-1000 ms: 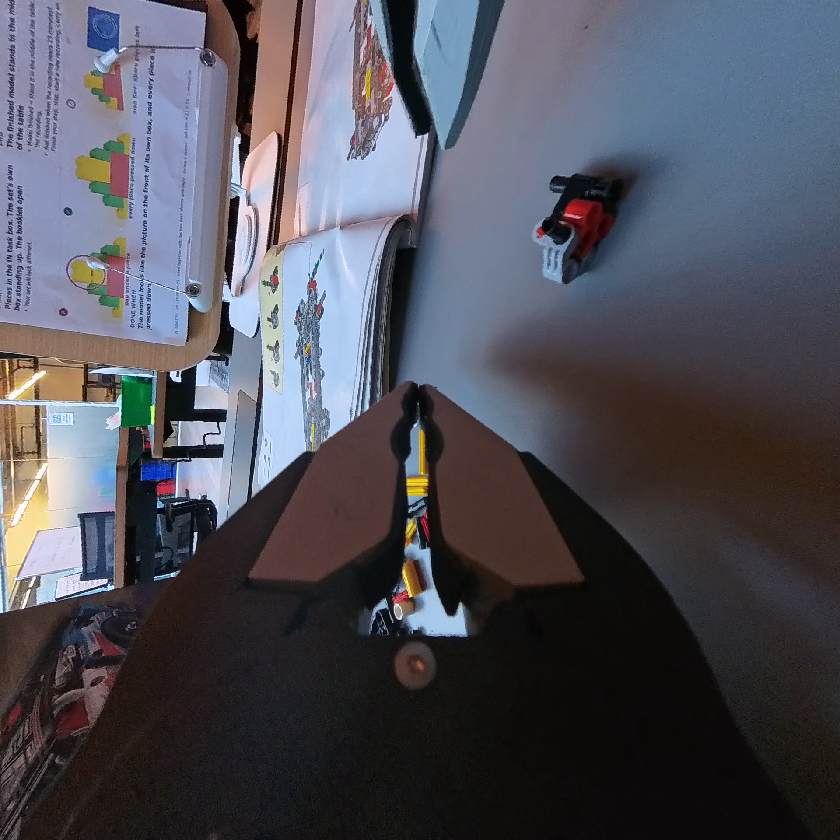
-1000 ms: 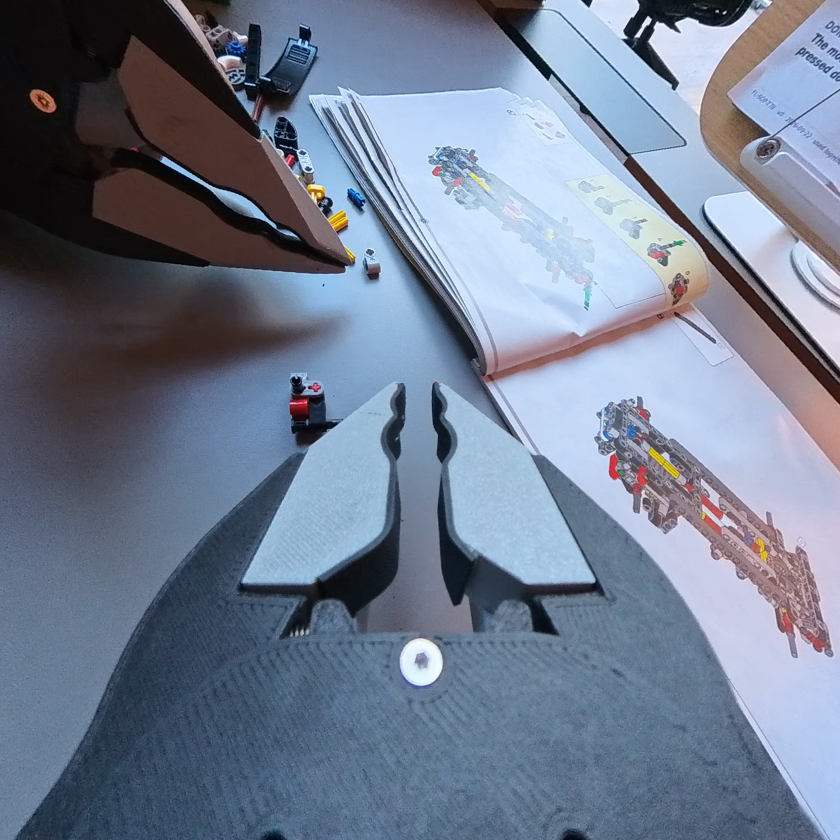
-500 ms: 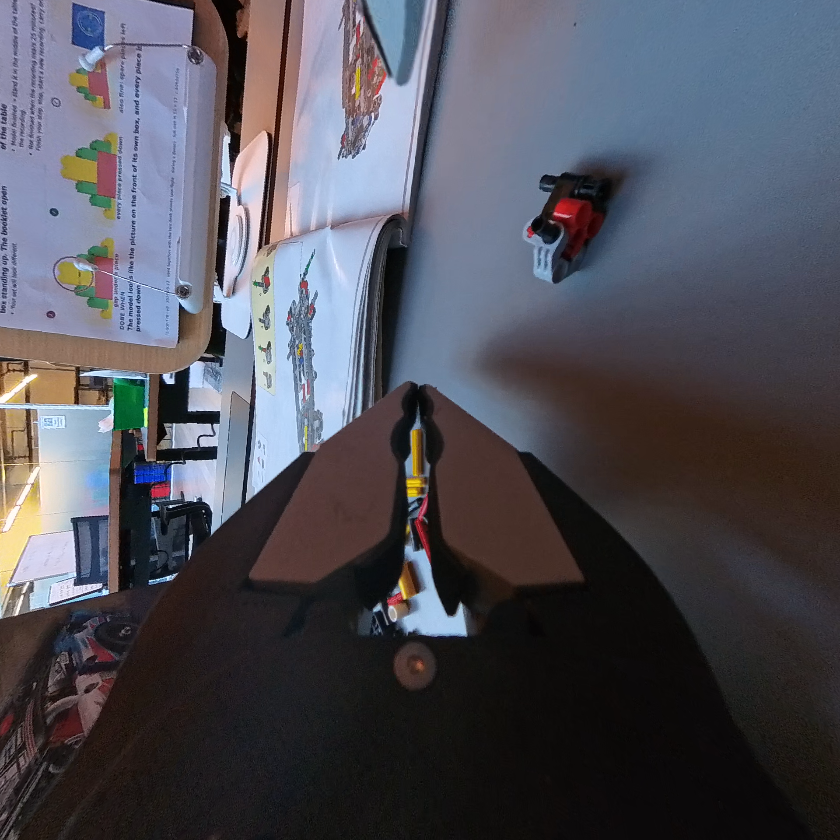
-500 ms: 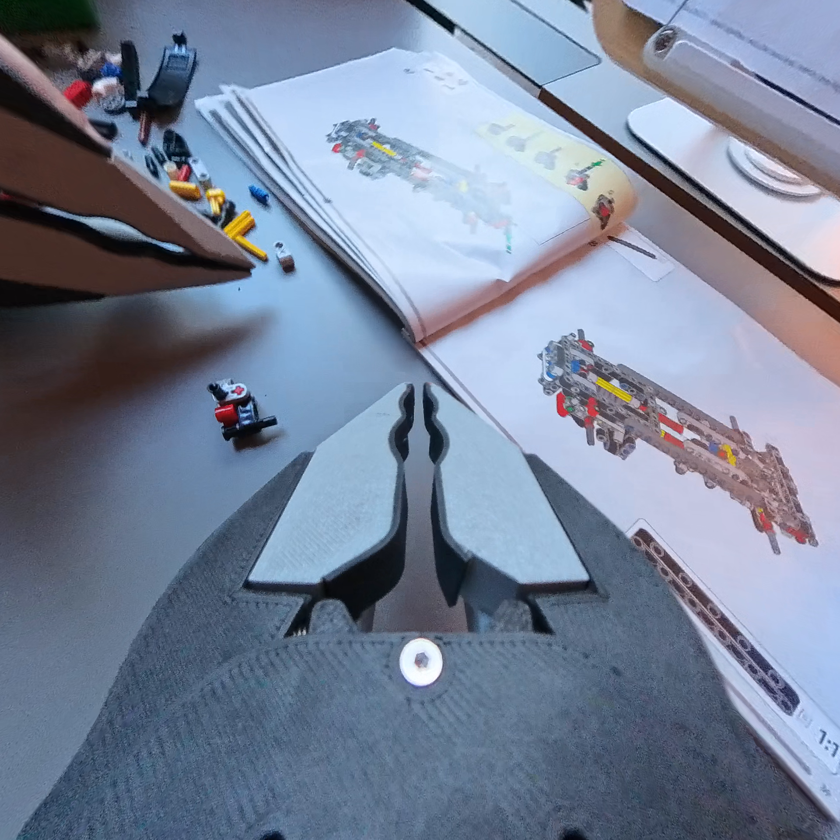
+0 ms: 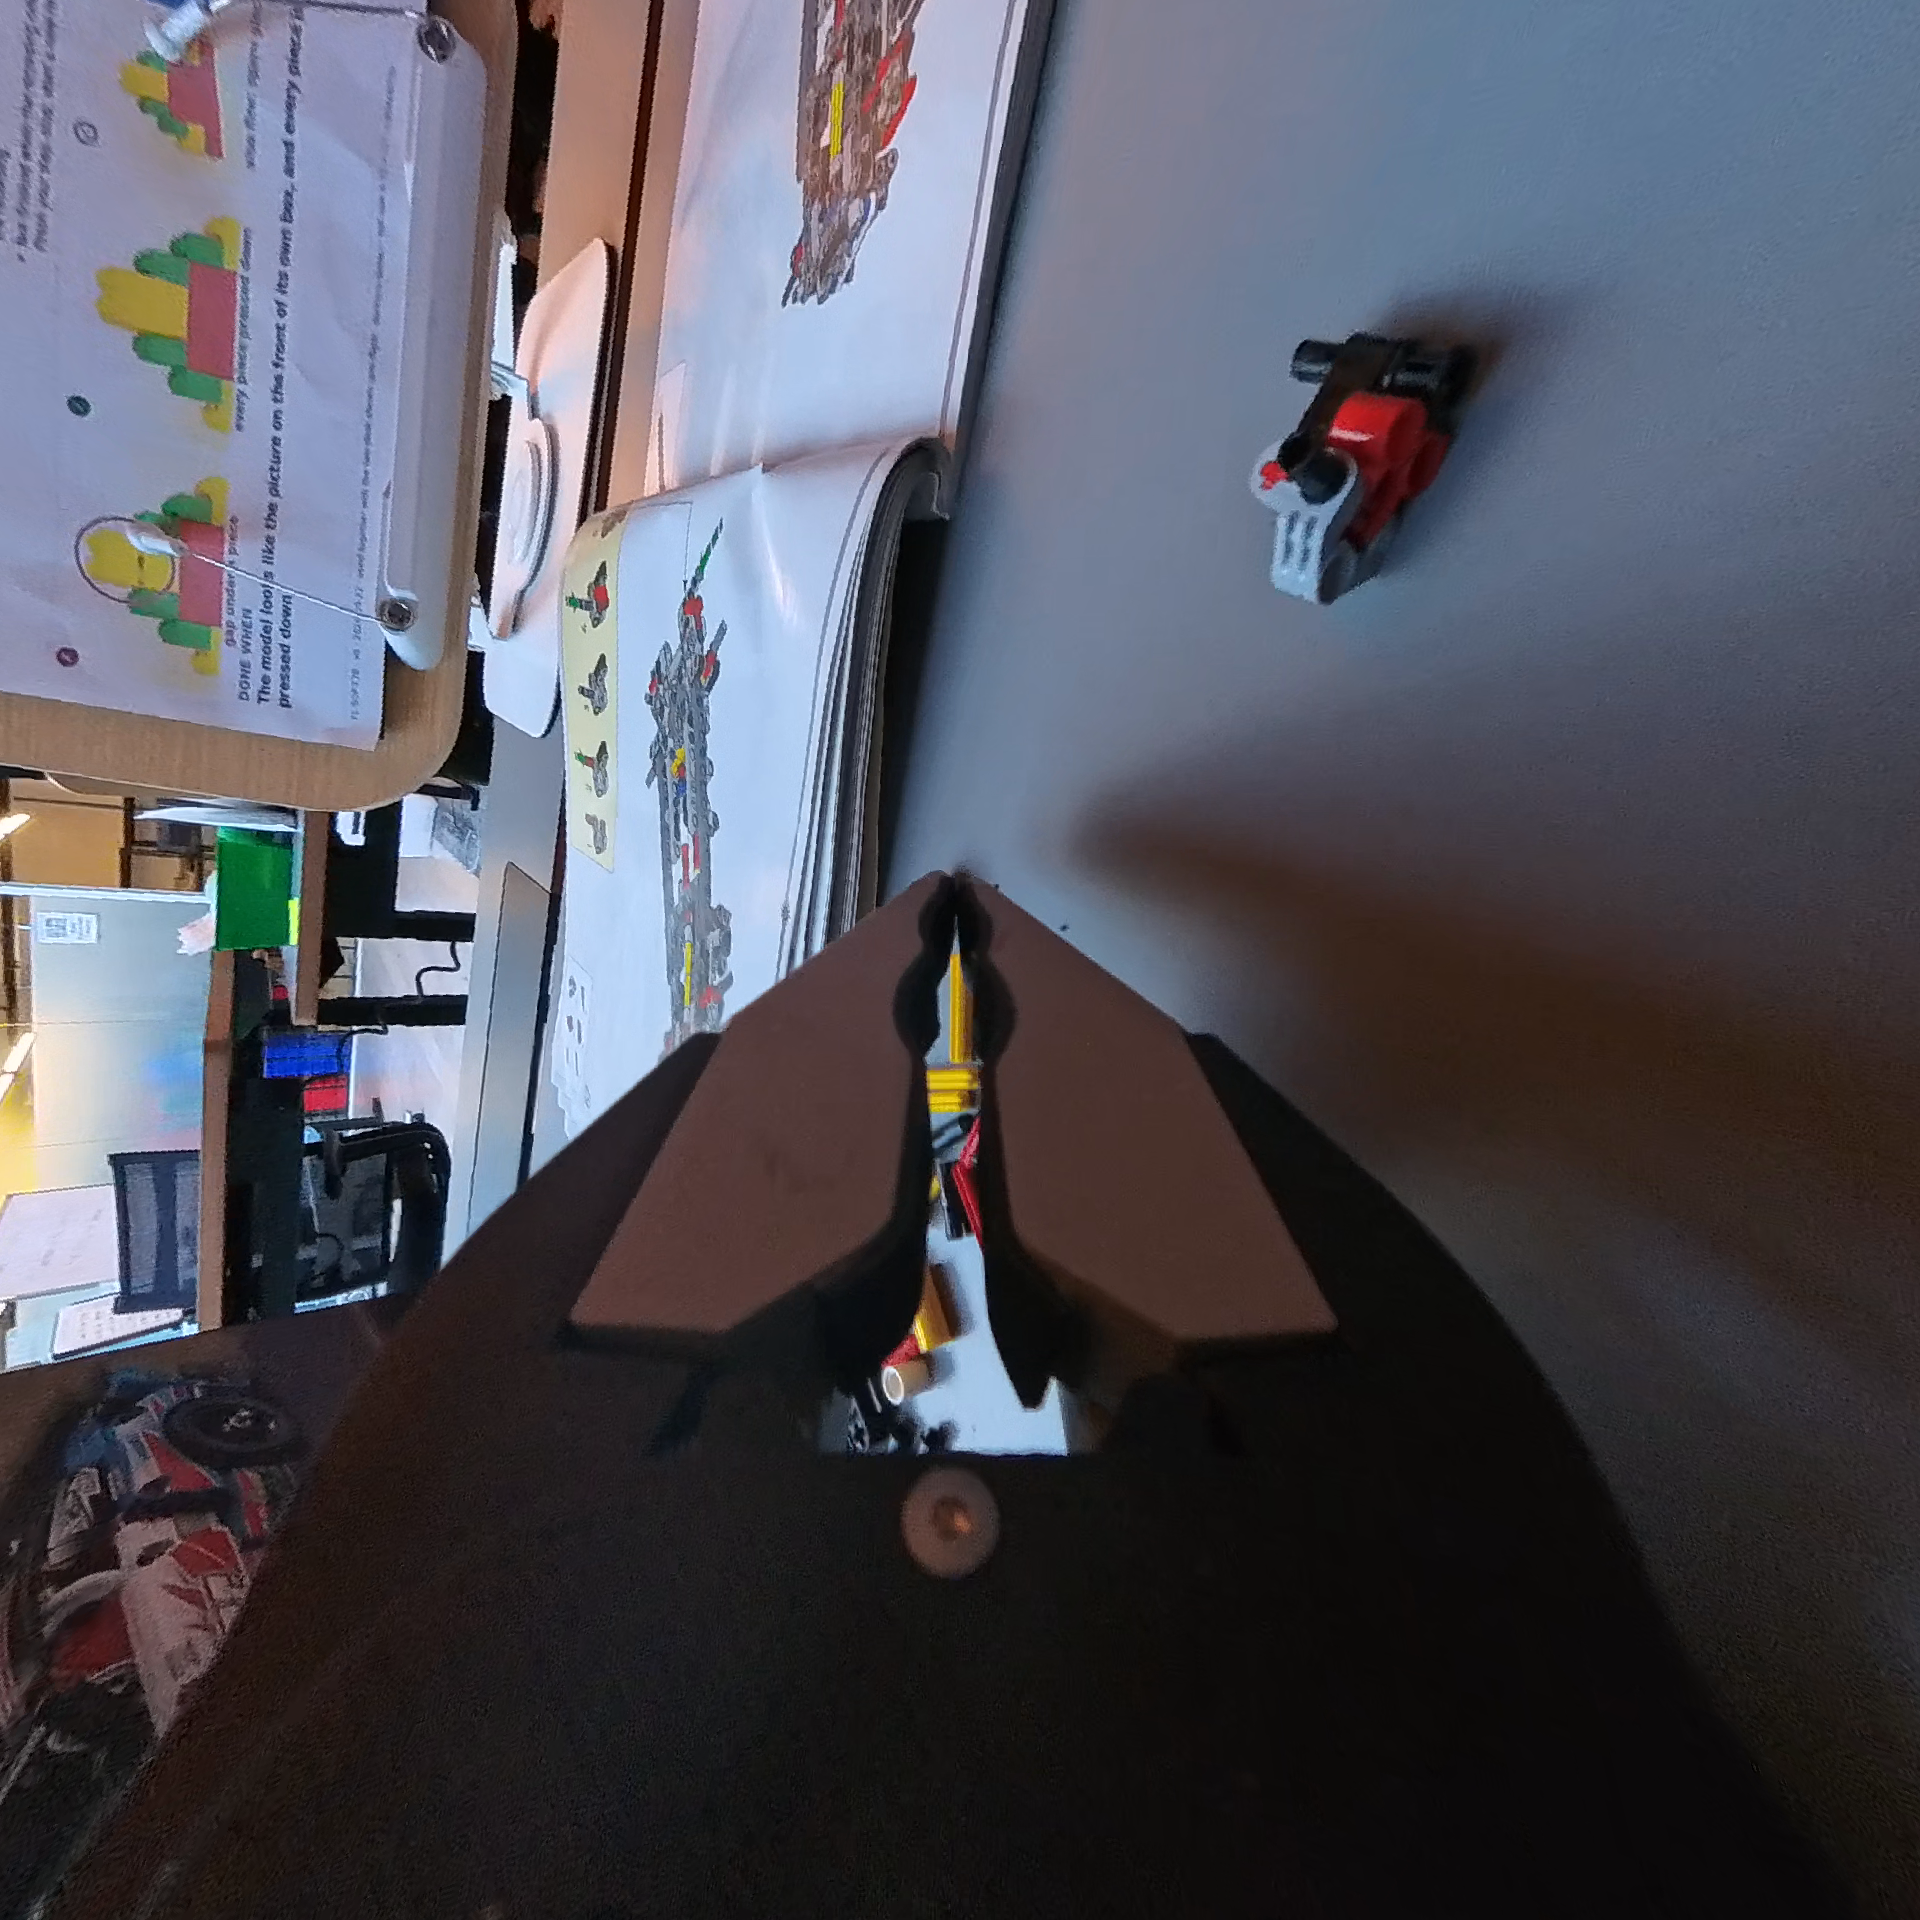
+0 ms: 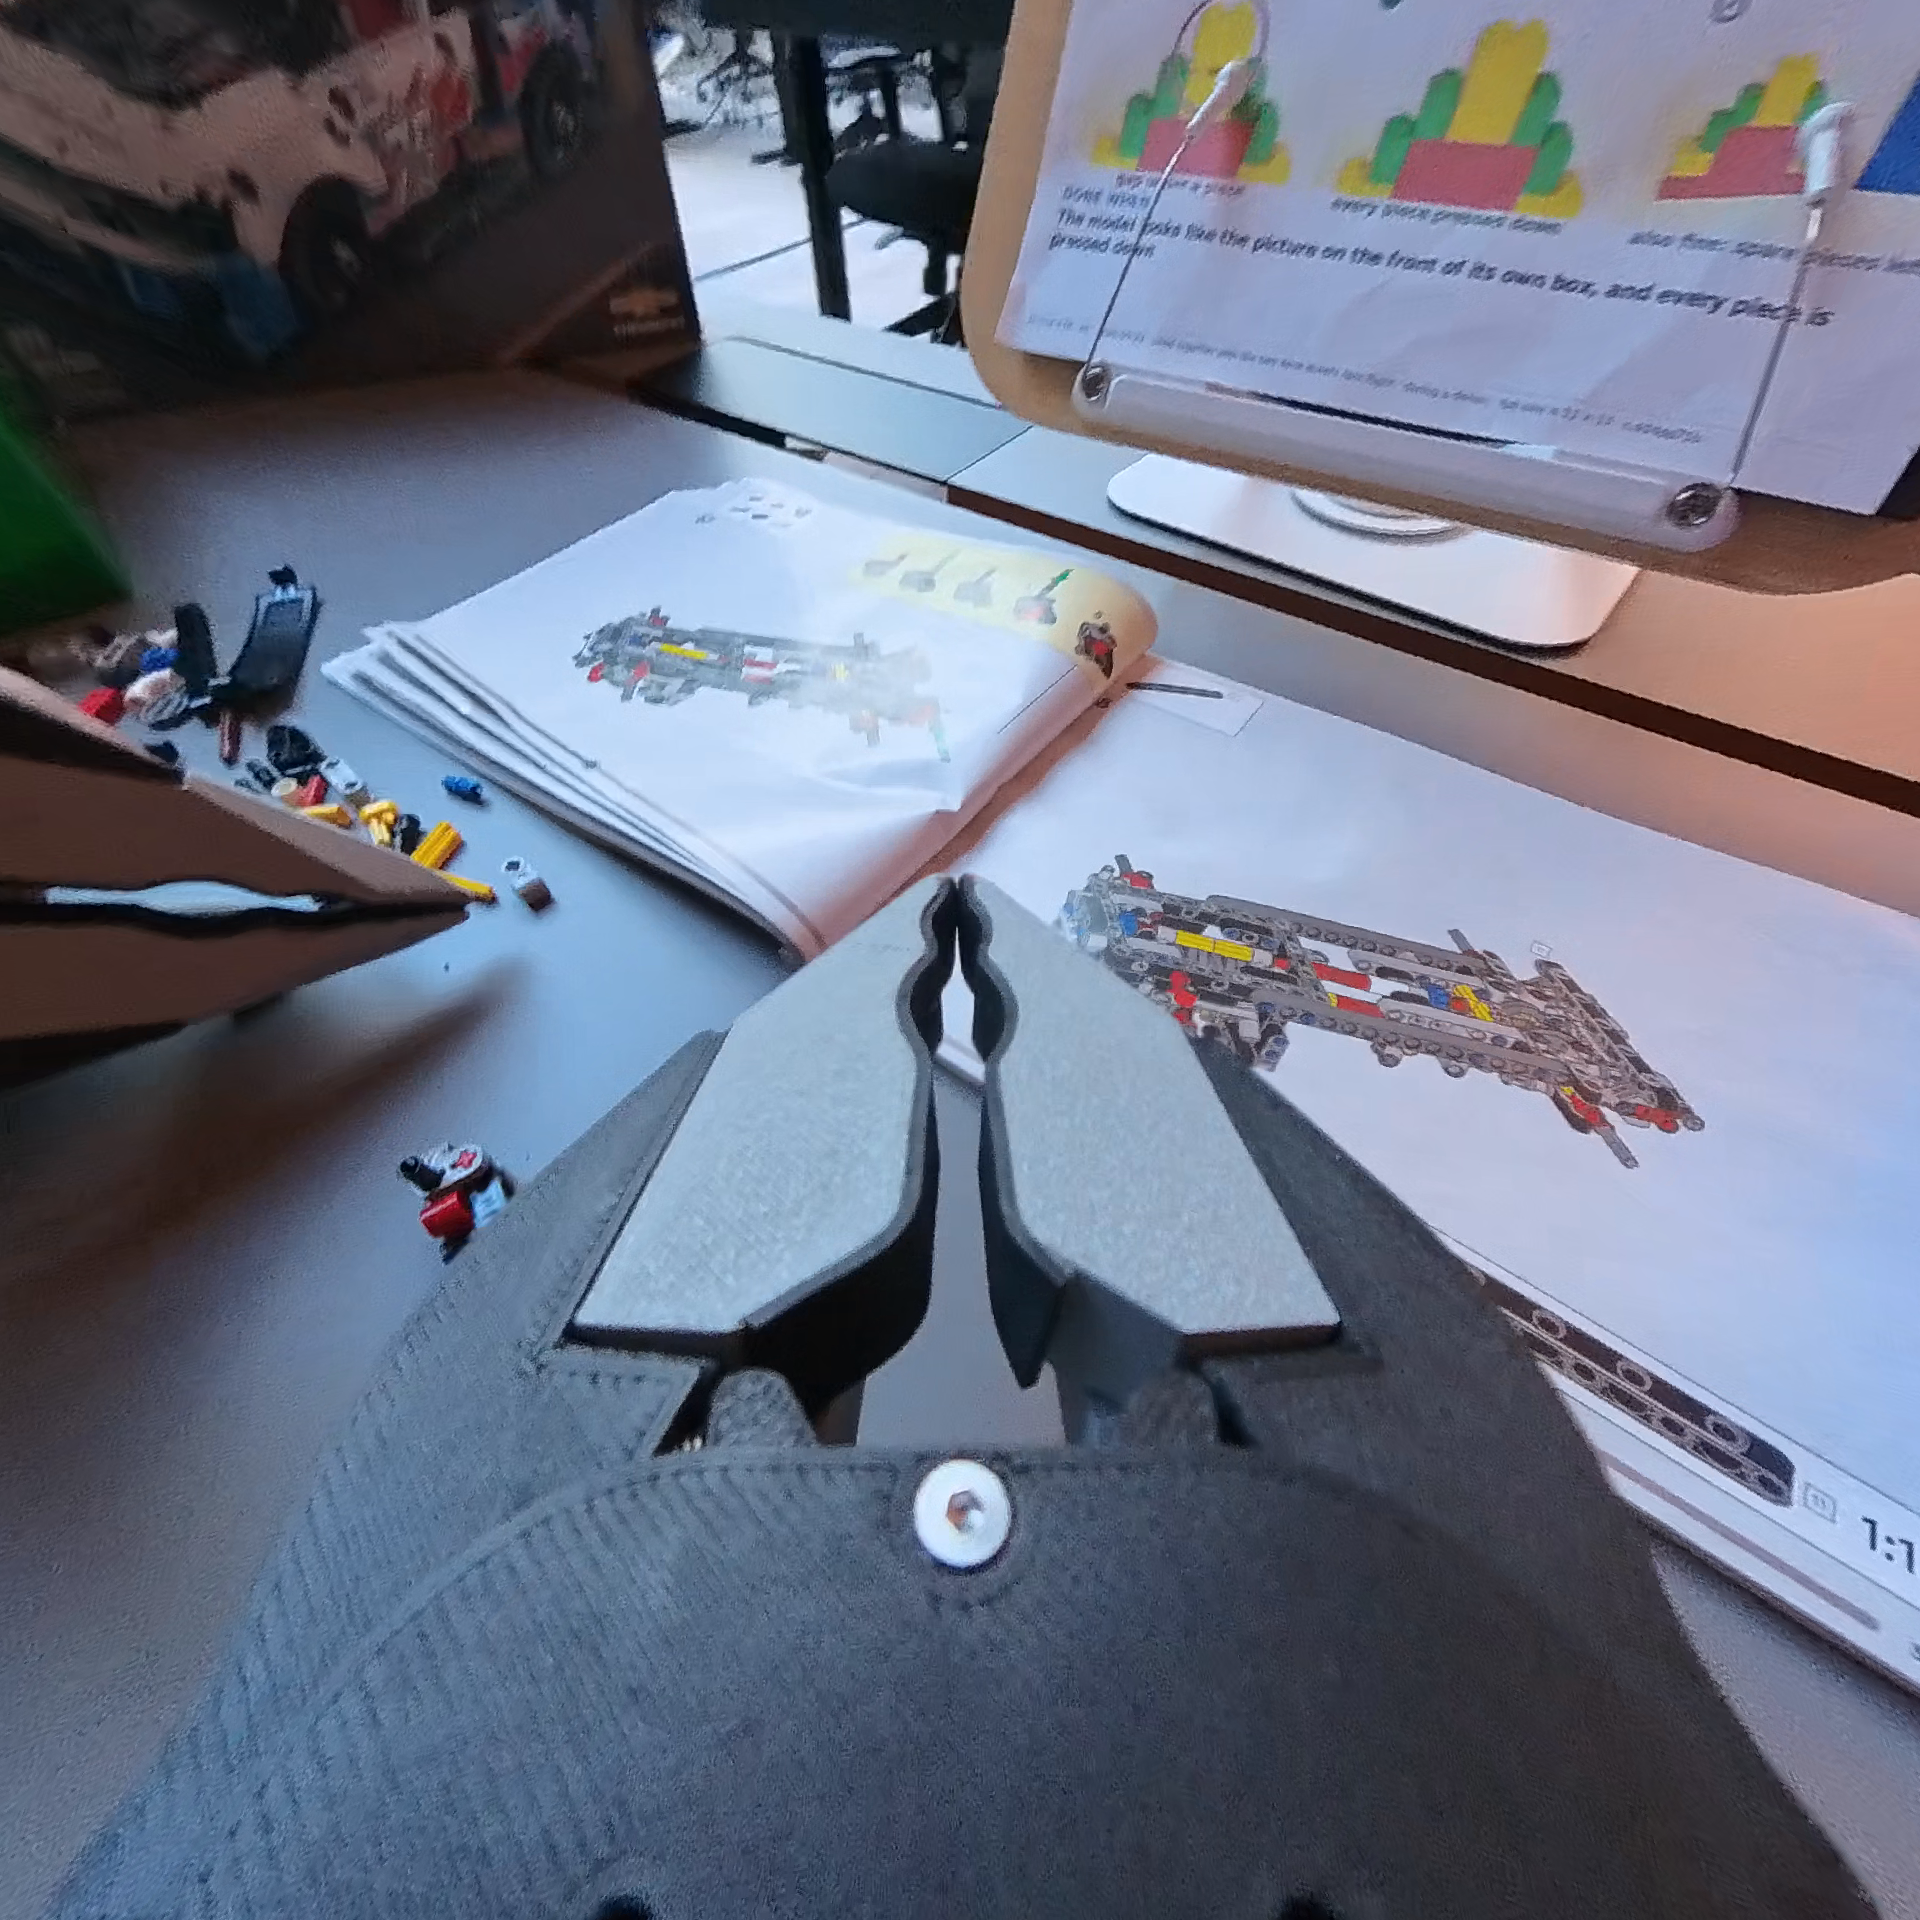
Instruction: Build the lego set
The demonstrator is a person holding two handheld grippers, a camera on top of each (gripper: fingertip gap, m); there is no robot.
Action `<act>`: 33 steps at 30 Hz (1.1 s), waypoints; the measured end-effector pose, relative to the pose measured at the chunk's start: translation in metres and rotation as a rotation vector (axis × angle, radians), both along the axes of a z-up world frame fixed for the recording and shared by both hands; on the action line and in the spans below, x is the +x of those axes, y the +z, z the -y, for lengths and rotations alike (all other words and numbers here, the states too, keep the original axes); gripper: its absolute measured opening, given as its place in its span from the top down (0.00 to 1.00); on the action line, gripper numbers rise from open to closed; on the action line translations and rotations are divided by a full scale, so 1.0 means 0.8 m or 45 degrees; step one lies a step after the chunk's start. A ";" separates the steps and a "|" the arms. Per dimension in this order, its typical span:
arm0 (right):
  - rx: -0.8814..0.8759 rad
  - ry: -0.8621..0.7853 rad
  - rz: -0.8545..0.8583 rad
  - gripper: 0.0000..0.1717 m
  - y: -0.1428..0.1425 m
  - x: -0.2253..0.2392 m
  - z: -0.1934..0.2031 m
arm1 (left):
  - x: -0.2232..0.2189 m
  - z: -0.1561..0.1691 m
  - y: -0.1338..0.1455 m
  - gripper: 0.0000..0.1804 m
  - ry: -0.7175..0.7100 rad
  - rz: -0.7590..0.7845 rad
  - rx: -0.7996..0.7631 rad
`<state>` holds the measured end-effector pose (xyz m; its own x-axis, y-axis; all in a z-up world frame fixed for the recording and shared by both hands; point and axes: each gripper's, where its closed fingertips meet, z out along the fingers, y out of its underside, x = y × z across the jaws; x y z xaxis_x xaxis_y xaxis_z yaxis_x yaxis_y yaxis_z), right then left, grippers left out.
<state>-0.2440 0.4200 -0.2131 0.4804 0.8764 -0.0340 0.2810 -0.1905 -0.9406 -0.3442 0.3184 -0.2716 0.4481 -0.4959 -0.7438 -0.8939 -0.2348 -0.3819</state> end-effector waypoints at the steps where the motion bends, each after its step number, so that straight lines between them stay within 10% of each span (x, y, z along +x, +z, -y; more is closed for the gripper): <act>1: 0.002 -0.026 -0.011 1.00 0.002 0.001 -0.003 | 0.000 0.000 0.002 1.00 -0.001 -0.002 0.008; 9: -0.016 -0.054 -0.157 0.92 0.024 0.007 -0.007 | -0.004 -0.003 0.008 1.00 0.016 0.066 0.024; 17: -0.245 0.177 0.072 0.85 -0.042 -0.026 0.030 | 0.004 0.001 0.010 1.00 -0.013 0.021 0.024; 33: -0.275 0.242 0.054 0.90 -0.040 -0.030 0.040 | 0.003 -0.001 -0.012 1.00 -0.004 0.054 -0.045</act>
<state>-0.2683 0.3879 -0.2454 0.3133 0.9255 -0.2128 0.3690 -0.3252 -0.8707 -0.3419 0.3196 -0.2814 0.4772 -0.5232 -0.7060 -0.8778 -0.2462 -0.4109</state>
